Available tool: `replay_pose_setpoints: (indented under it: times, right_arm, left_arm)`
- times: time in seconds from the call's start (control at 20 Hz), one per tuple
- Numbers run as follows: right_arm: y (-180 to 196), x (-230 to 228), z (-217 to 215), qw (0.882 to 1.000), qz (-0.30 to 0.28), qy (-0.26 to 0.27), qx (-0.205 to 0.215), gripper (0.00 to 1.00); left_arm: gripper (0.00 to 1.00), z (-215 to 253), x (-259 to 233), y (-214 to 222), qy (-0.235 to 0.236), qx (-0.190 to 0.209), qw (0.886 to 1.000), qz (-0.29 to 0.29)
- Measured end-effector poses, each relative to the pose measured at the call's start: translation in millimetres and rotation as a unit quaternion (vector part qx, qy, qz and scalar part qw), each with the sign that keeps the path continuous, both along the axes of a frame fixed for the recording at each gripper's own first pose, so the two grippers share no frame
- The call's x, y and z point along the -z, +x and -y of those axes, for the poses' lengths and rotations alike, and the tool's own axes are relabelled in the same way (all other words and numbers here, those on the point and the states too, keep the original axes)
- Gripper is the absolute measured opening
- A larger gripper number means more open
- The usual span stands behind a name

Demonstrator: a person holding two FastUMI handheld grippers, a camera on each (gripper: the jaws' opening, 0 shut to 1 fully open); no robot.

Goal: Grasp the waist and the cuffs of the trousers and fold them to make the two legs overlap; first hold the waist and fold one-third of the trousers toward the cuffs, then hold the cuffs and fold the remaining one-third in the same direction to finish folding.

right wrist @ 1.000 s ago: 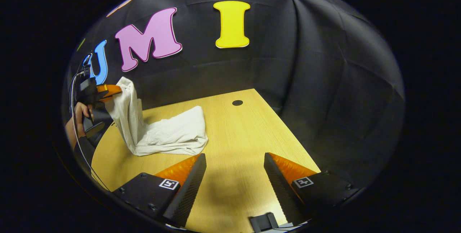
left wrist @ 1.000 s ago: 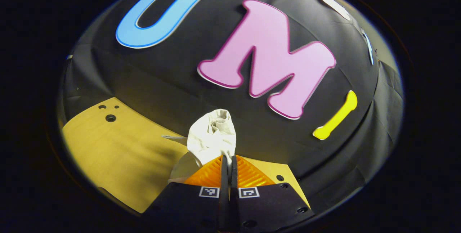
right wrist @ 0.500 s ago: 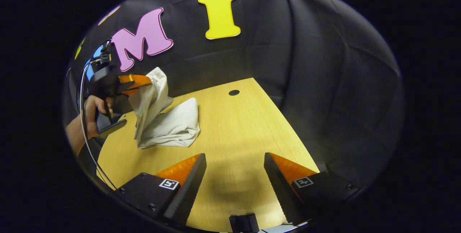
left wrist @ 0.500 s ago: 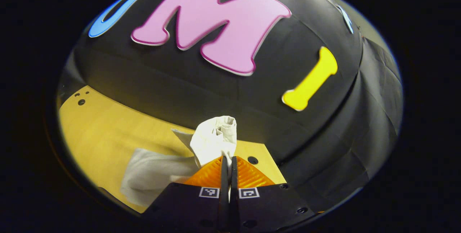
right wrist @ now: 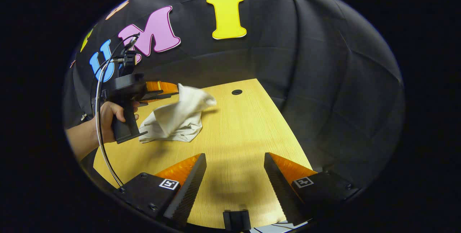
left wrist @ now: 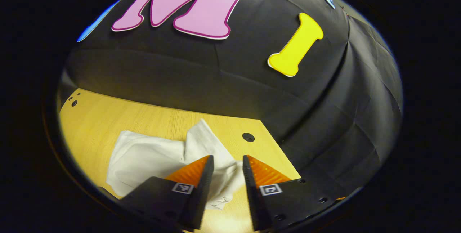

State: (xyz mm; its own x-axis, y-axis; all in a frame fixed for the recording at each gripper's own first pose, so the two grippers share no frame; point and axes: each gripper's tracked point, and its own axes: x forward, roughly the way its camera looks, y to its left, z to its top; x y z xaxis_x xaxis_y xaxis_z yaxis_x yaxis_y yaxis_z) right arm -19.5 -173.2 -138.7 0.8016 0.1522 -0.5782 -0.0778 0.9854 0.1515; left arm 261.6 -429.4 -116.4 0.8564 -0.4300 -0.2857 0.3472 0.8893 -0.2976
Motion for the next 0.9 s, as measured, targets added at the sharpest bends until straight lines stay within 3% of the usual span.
replay_pose_setpoints:
  times: [0.15, 0.2, 0.4, 0.65, 0.9]
  right_arm:
    - [-0.6, -5.9, -2.9, 1.000, 0.011, 0.001, 0.005, 0.99]
    - [-2.7, -8.5, -6.0, 1.000, 0.013, 0.003, 0.005, 0.99]
    - [-15.7, -21.1, -26.1, 1.000, 0.023, 0.003, 0.004, 0.99]
    - [-42.6, -57.0, -58.9, 0.998, 0.056, 0.008, 0.000, 0.99]
    - [-71.1, -100.7, -101.1, 0.992, 0.121, -0.017, -0.035, 0.99]
  left_arm:
    - [0.74, -36.6, -14.2, -23.2, -0.003, -0.022, 1.000, 0.021]
    - [0.94, -52.3, -19.6, -32.6, -0.005, -0.027, 0.999, 0.029]
    - [0.96, -135.3, -40.4, -85.6, 0.013, -0.076, 0.996, 0.052]
    - [0.96, -235.5, -81.5, -167.4, 0.032, -0.141, 0.984, 0.108]
    - [0.96, -294.3, -88.4, -229.7, 0.058, -0.176, 0.973, 0.139]
